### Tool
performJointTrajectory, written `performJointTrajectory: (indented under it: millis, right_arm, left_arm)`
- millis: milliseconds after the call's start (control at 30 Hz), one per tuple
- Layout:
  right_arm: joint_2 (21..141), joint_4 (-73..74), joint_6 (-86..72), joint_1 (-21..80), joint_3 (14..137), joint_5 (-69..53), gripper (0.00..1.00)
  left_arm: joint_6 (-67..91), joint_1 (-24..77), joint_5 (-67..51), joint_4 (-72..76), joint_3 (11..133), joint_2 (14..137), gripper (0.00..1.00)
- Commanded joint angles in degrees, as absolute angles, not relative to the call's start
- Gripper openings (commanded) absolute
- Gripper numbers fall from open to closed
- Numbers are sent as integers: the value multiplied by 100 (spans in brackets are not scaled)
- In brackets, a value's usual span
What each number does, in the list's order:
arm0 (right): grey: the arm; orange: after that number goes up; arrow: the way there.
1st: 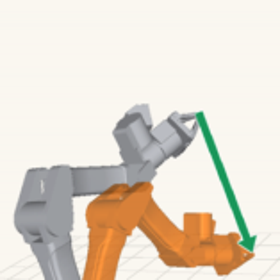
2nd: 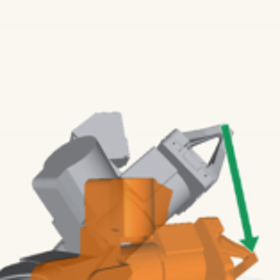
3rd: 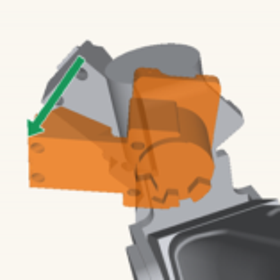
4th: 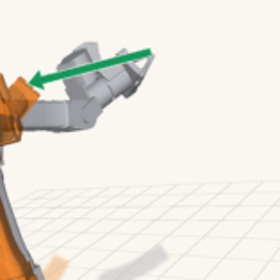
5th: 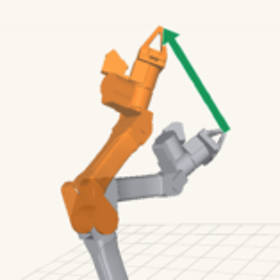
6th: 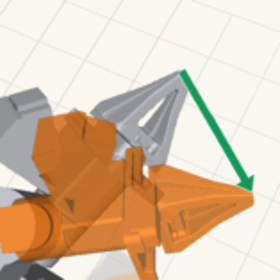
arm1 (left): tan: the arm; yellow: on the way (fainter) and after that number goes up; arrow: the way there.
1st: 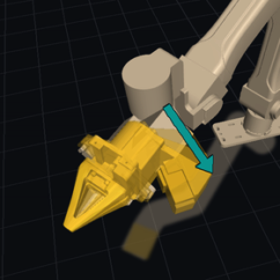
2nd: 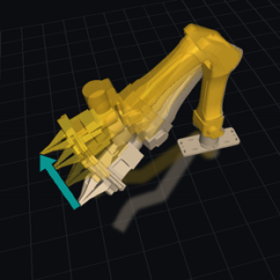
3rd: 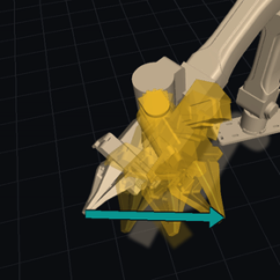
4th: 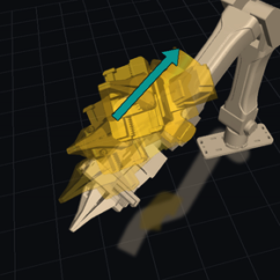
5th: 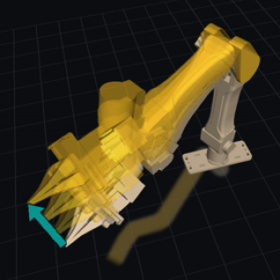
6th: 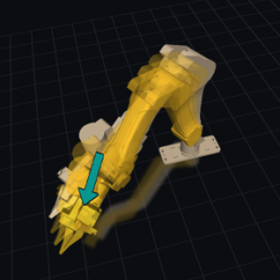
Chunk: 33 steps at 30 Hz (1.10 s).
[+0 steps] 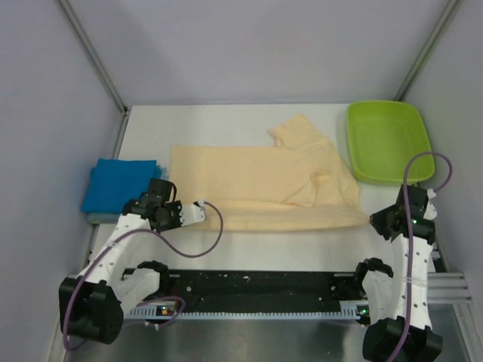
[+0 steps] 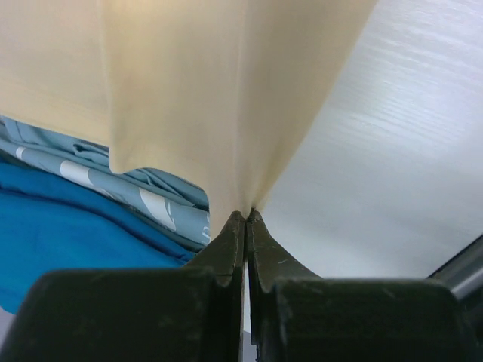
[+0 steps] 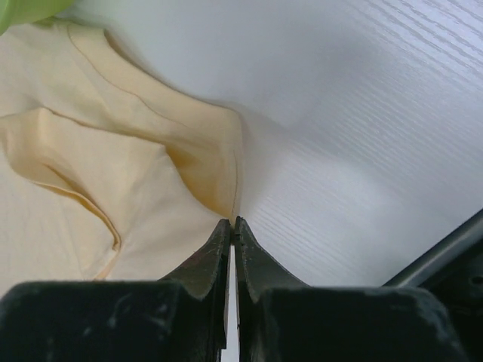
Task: Fold and stack the t-shirts
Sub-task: Fold the flattened tshirt in 1/3 of the way
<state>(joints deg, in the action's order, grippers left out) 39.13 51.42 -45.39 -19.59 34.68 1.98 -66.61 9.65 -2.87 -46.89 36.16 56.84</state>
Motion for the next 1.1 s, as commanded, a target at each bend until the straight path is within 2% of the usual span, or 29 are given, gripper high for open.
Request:
performJointTrajectory:
  millis: [0,267,300,333,367,400,433,467,500,567,633,700,733,800,833,867,933,1000,1033,1067]
  right_arm:
    - [4201,6072,-4799,-2109,4200,615,0]
    - [4113,6899,-4658,-2127,4527,1045,0]
    - [4122,6969,-4667,-2118,4500,1176,0]
    - [4131,7083,-4710,-2136,4544,1378,7]
    - [4140,7197,-4781,-2136,4614,1658,42]
    - [4131,7277,-4825,-2144,4753,1913,68]
    - [4140,7295,-4877,-2153,4920,2229,80]
    - [4131,7243,-5017,-2145,5165,2511,84]
    - [4122,6990,-5001,-2145,5385,2548,84]
    - [4104,6192,-4660,-2153,5676,2059,78]
    - [4227,5610,-4440,-2136,5827,1401,66]
    - [4332,4978,-3993,-1961,5679,541,48]
    - [4403,4618,-3790,-1734,5521,84,37]
    - [4657,4229,-3360,-945,5266,-351,20]
    - [4858,4219,-3105,-592,5212,-360,6]
    - [5113,4201,-2894,-250,5142,-491,0]
    - [5561,3956,-2620,-36,4897,-1322,0]
    - [5879,3588,-2680,132,4458,-1905,0]
    - [5949,3377,-2742,132,4273,-1864,0]
    - [5985,3079,-2847,123,4071,-1794,0]
  left_arm:
    - [-7145,1099,-483,-5623,4042,5599,0]
    - [-7435,1424,243,-6600,4167,5879,0]
    - [-7462,1424,377,-6601,4114,5906,5]
    - [-7479,1424,543,-6601,4078,5941,16]
    - [-7497,1424,702,-6618,4035,5994,35]
    - [-7514,1415,877,-6618,4017,6029,47]
    - [-7549,1389,1036,-6636,4043,6073,62]
    - [-7567,1371,1142,-6644,4147,6125,68]
    - [-7567,1354,1177,-6636,4349,6213,69]
    - [-7419,1354,1030,-6610,5058,6485,70]
    - [-6955,1415,539,-6470,6094,6871,72]
    - [-5956,1834,29,-6259,7377,7459,72]
    - [-5306,2081,-391,-6127,8070,7732,65]
    - [-4364,2678,-1305,-6047,9215,8373,36]
    - [-4090,2994,-1927,-5995,9603,8672,29]
    - [-4035,3345,-2647,-5872,9833,8918,26]
    - [-4200,4161,-3049,-5635,9835,9271,24]
    - [-4507,4927,-3059,-5258,9643,9578,12]
    - [-4535,5226,-3032,-5004,9581,9711,0]
    - [-4492,5430,-3058,-4879,9650,9990,0]
